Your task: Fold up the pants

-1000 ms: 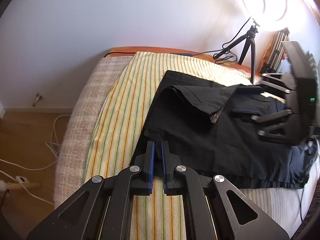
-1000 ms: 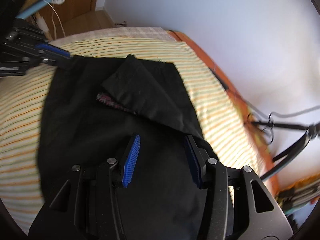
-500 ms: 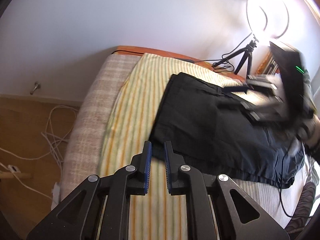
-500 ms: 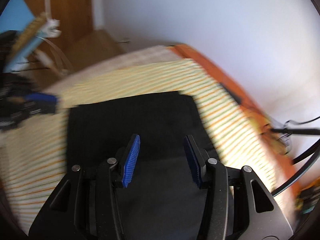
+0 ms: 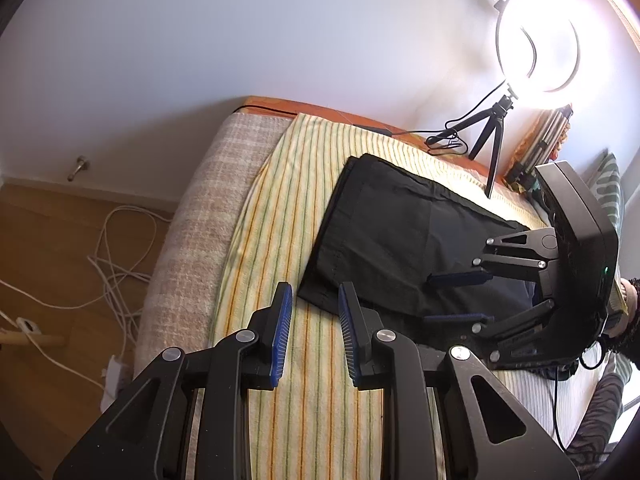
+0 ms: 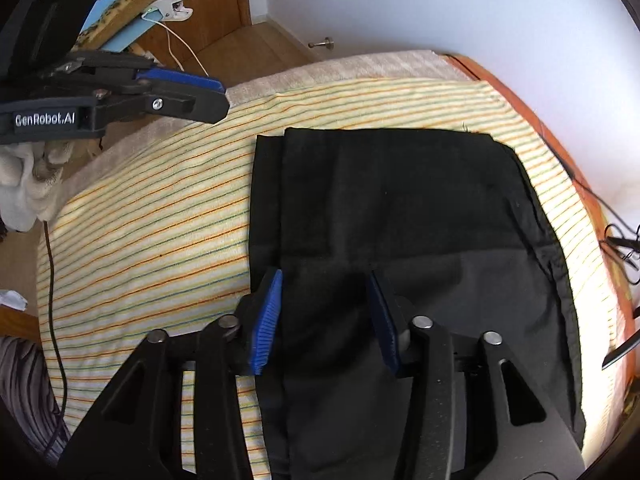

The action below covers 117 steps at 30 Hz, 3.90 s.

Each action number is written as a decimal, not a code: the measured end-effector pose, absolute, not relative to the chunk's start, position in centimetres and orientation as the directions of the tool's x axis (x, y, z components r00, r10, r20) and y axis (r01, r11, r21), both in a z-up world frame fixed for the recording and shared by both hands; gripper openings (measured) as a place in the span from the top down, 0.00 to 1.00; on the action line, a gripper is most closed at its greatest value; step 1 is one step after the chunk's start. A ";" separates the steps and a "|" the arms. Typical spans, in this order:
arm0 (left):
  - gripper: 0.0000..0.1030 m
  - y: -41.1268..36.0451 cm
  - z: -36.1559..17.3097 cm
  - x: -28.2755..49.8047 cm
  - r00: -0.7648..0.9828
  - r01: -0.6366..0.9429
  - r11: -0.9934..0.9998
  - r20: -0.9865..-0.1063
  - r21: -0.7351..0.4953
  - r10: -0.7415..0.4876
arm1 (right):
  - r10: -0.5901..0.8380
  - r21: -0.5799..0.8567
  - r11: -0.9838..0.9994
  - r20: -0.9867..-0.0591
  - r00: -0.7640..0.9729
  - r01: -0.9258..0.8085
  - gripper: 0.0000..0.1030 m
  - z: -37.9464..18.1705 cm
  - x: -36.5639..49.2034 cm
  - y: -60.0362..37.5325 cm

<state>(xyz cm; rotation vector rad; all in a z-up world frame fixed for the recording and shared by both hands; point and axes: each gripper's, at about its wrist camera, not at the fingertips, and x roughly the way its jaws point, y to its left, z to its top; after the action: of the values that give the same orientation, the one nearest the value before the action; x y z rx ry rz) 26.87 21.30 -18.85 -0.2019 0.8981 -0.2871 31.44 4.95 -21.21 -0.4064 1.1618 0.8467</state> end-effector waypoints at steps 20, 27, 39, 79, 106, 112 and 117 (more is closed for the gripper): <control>0.42 22.9 -20.5 26.6 0.534 0.035 0.869 -0.726 -0.494 -0.433 | 0.430 0.190 0.601 -0.895 0.115 -0.777 0.97 -20.9 30.6 7.2; 0.42 23.4 -20.5 26.6 0.544 0.021 0.869 -0.723 -0.495 -0.425 | 0.369 0.081 0.631 -0.906 0.206 -0.772 0.70 -20.4 30.5 6.3; 0.42 24.3 -20.1 25.9 0.567 0.013 0.877 -0.719 -0.480 -0.402 | 0.407 0.125 0.631 -0.894 0.189 -0.766 0.64 -20.9 32.7 9.9; 0.42 19.5 -21.7 27.4 0.506 0.045 0.850 -0.722 -0.524 -0.472 | 0.217 0.071 0.887 -0.936 0.276 -0.456 0.56 -22.1 37.8 -5.4; 0.42 19.4 -22.8 30.6 0.603 -0.081 0.808 -0.674 -0.584 -0.427 | 0.331 0.228 0.865 -0.929 0.166 -0.446 0.57 -21.5 37.8 -5.2; 0.44 18.2 -22.6 31.2 0.606 -0.063 0.837 -0.688 -0.543 -0.400 | 0.392 0.277 0.825 -0.909 0.145 -0.492 0.49 -22.2 37.9 -2.5; 0.97 17.9 -22.6 31.4 0.611 -0.056 0.844 -0.687 -0.533 -0.393 | 0.397 0.283 0.849 -0.899 0.186 -0.446 0.49 -20.5 38.2 -3.8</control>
<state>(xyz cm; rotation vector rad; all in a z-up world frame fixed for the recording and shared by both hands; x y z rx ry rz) 31.43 17.92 -22.59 -0.5488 0.9025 -0.2057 38.23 -3.80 -20.55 -0.0462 1.2501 0.5934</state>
